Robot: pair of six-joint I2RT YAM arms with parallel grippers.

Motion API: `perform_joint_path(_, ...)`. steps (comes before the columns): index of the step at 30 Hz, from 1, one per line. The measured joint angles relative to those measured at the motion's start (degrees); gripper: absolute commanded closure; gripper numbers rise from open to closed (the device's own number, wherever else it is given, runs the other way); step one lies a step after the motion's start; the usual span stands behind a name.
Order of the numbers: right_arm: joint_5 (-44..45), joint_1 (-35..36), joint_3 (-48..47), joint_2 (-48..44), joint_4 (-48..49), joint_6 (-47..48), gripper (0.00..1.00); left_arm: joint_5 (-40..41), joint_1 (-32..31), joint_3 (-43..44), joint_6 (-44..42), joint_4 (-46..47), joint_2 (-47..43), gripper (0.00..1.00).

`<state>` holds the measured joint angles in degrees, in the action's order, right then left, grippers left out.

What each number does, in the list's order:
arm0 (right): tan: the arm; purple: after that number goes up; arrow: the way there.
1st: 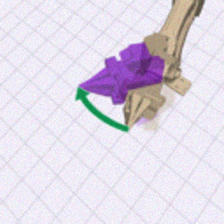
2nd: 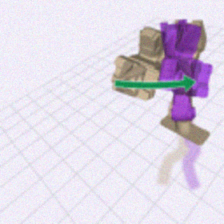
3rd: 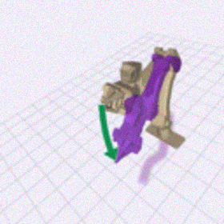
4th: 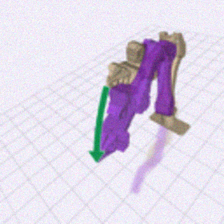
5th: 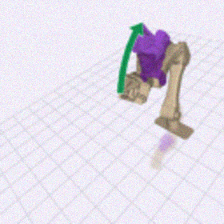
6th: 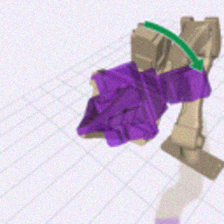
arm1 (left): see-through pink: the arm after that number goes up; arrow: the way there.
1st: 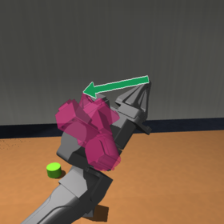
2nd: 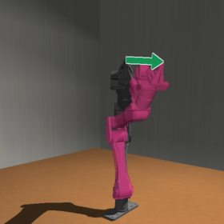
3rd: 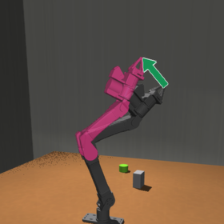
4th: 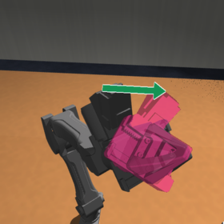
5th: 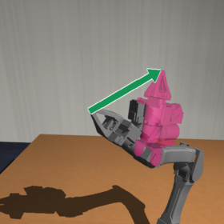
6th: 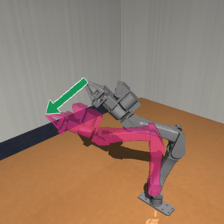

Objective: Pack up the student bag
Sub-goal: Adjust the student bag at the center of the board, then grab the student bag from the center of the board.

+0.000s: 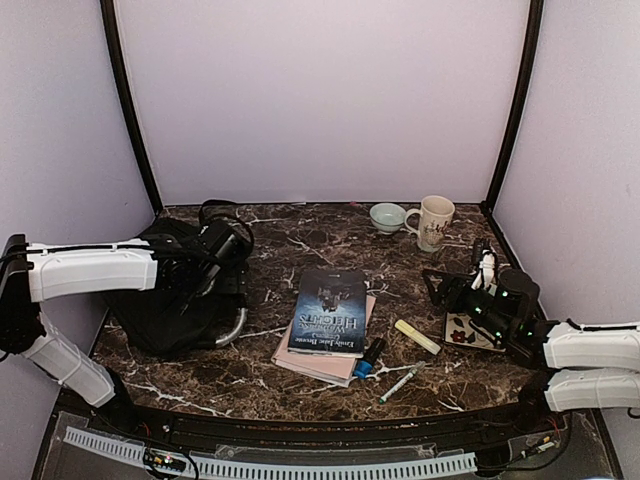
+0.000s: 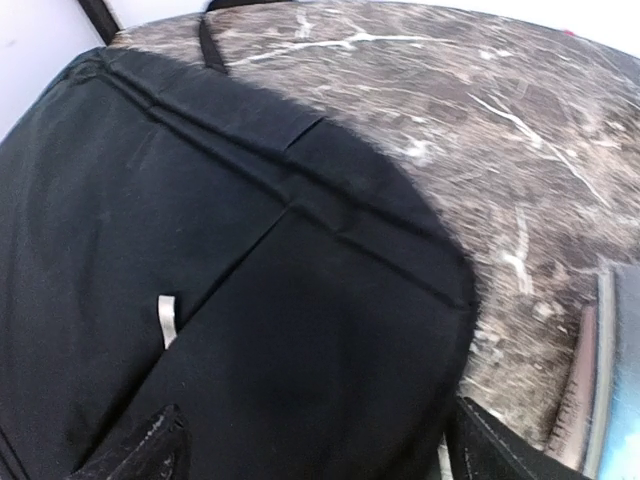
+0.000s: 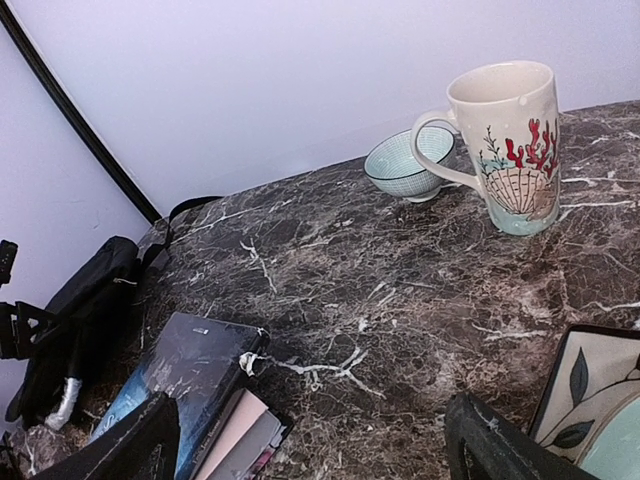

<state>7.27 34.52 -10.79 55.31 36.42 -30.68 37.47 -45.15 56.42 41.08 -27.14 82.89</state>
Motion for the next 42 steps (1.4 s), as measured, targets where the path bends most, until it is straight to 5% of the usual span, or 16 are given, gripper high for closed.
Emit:
perform_joint_path(4, 0.0, 0.0, 0.0, -0.09, 0.07, 0.02, 0.07, -2.12, -2.36, -0.15, -0.87, 0.28, -0.11, 0.14)
perform_joint_path(9, -0.09, 0.0, 0.15, -0.11, 0.39, 0.07, 0.07, -4.96, -6.23, -0.61, -1.05, -1.6, -0.31, 0.03)
perform_joint_path(15, -0.2, 0.0, 0.2, -0.09, 0.46, 0.13, 0.07, -3.26, -7.78, -0.57, -1.44, -2.8, -1.73, 0.01)
perform_joint_path(24, -0.2, 0.0, 0.87, -0.87, 0.87, 0.15, 0.07, 1.6, 4.22, 10.6, -2.21, -3.34, 8.35, 0.02)
perform_joint_path(37, -0.42, 0.0, 2.6, -2.89, 1.31, 0.17, 0.06, -5.53, 18.49, 29.86, -4.68, -2.03, 32.74, 0.03)
perform_joint_path(42, -0.63, 0.0, 2.84, -3.48, 1.38, 0.17, 0.06, -7.23, 21.86, 29.66, -5.05, -2.19, 35.01, 0.14)
